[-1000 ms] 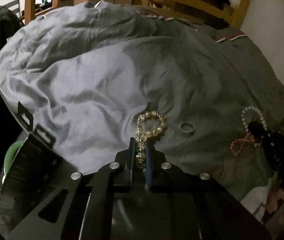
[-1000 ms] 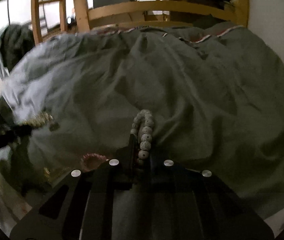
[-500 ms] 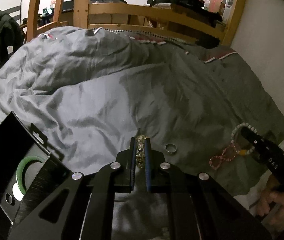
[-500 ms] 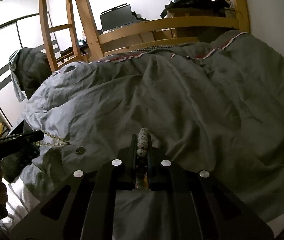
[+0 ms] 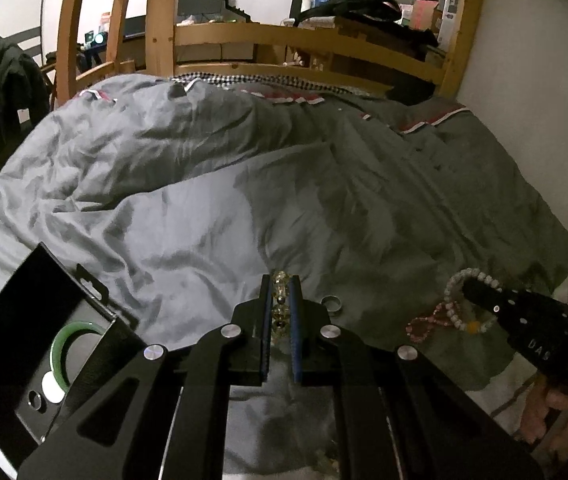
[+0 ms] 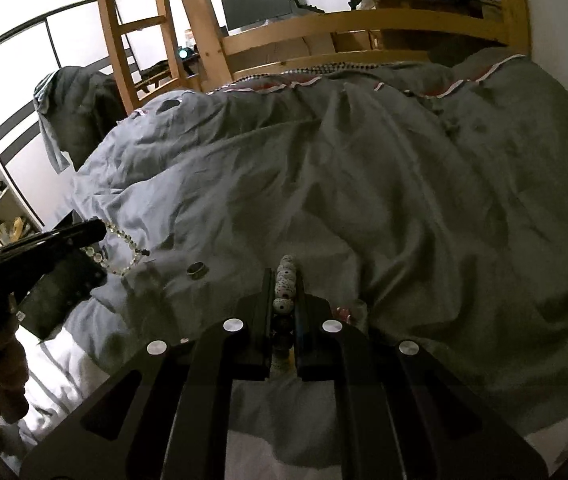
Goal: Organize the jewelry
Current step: 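Carry the gold bracelet over the black box with the left tool while the right tool carries the bead bracelet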
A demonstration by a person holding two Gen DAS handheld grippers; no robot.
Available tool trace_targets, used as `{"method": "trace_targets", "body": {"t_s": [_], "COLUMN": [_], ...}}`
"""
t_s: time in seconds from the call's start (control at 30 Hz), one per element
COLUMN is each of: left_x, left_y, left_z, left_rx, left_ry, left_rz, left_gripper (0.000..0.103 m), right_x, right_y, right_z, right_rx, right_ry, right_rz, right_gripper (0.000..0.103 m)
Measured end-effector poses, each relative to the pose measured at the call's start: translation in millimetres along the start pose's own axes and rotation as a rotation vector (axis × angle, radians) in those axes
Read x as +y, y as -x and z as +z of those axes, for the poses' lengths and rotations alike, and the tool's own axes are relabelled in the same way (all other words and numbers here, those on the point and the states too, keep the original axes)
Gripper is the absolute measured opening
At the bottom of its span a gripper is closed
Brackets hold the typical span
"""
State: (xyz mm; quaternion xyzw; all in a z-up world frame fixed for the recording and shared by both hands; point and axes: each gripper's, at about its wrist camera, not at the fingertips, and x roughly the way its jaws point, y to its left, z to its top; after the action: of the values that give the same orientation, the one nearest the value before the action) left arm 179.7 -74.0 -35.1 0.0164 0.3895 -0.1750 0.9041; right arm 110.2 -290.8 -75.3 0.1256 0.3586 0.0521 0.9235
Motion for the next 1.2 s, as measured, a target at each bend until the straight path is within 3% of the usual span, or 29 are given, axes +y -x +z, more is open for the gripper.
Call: {"method": "trace_targets", "body": {"t_s": [0.4, 0.67, 0.9, 1.2], "left_x": [1, -2, 10, 44], "left_y": [55, 86, 110, 132], "left_z": [-9, -17, -29, -22], "left_rx": [0.022, 0.048, 0.075, 0.068], "left_ry": [0.045, 0.023, 0.037, 0.075], "left_rz": [-0.01, -0.007, 0.006, 0.023], "left_gripper": [0.008, 0.008, 0.008, 0.008], "right_x": [17, 33, 67, 129], "right_y": [56, 81, 96, 100], "right_z": [9, 7, 10, 28], "right_rx": [0.012, 0.073, 0.102, 0.124], "right_ry": [-0.024, -0.049, -0.006, 0.077], "right_rz": [-0.006, -0.012, -0.011, 0.044], "right_gripper": [0.009, 0.009, 0.009, 0.009]}}
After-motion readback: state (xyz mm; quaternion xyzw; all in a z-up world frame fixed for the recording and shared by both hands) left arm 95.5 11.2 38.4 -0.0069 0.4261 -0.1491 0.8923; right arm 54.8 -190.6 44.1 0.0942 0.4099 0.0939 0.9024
